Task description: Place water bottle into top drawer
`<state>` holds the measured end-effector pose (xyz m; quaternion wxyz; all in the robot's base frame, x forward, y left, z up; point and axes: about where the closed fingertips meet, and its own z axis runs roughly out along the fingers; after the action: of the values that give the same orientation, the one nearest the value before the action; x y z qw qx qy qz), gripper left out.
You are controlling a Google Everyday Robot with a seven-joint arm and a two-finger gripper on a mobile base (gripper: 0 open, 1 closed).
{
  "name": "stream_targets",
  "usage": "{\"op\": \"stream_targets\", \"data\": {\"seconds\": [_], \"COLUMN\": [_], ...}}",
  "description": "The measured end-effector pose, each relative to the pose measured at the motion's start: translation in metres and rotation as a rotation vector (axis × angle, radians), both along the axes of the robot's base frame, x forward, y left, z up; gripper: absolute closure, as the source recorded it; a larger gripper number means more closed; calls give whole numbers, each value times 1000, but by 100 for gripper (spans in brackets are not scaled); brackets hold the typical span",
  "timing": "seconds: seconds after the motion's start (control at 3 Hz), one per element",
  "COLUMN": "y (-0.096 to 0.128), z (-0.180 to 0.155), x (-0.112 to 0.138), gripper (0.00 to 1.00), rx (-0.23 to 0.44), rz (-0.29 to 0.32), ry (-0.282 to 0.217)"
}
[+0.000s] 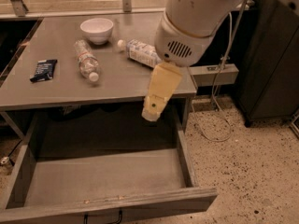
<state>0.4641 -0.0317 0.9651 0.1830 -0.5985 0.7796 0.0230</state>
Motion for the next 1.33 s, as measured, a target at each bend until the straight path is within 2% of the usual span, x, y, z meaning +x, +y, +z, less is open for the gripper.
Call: {"op": "stream_targets", "data": {"seconds": [0.33, 0.67, 1.0, 1.33], "y": [8, 21, 52, 99], "z": [1, 0, 5, 15], "x": [2, 3, 26, 55], "gripper": [0, 0, 0, 0], "rx": [-1, -14, 5, 3], "rz": [6, 0, -18, -15], "ry": [-5, -43, -77, -90]}}
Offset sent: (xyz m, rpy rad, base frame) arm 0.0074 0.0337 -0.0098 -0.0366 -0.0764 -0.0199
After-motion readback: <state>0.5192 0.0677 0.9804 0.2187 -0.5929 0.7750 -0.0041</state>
